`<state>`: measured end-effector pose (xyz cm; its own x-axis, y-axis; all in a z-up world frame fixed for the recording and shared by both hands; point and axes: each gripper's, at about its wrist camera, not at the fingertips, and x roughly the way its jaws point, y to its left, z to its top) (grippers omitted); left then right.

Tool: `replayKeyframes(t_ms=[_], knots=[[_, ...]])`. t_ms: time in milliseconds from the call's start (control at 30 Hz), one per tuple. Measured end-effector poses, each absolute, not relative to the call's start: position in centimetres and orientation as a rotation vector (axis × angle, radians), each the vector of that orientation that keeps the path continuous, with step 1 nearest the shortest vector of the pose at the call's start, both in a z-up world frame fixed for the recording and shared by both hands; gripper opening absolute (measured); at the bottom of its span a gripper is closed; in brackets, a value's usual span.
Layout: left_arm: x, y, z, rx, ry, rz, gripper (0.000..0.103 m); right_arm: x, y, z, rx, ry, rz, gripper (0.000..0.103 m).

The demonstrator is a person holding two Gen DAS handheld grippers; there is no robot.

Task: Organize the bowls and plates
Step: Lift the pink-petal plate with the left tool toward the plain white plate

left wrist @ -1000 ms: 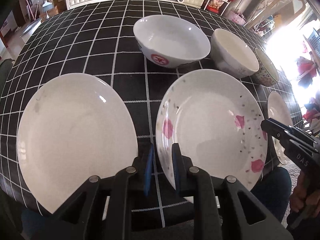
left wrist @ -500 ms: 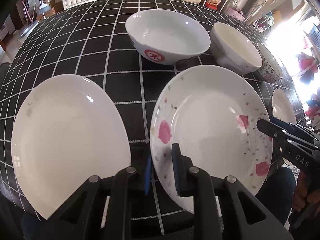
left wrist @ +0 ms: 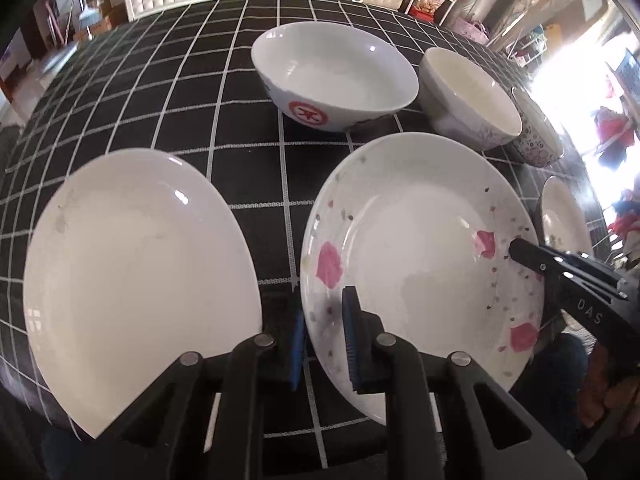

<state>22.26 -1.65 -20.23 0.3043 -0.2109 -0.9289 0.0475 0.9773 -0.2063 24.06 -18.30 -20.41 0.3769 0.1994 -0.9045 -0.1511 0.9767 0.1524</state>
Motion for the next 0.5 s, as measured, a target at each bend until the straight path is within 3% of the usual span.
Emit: replayKeyframes(t_ms=[500], knots=[[19.7, 1.0, -16.3, -0.145, 1.179, -0.121, 0.015, 22.1, -16.5, -17.2, 0.079, 1.106, 0.287, 0.017]])
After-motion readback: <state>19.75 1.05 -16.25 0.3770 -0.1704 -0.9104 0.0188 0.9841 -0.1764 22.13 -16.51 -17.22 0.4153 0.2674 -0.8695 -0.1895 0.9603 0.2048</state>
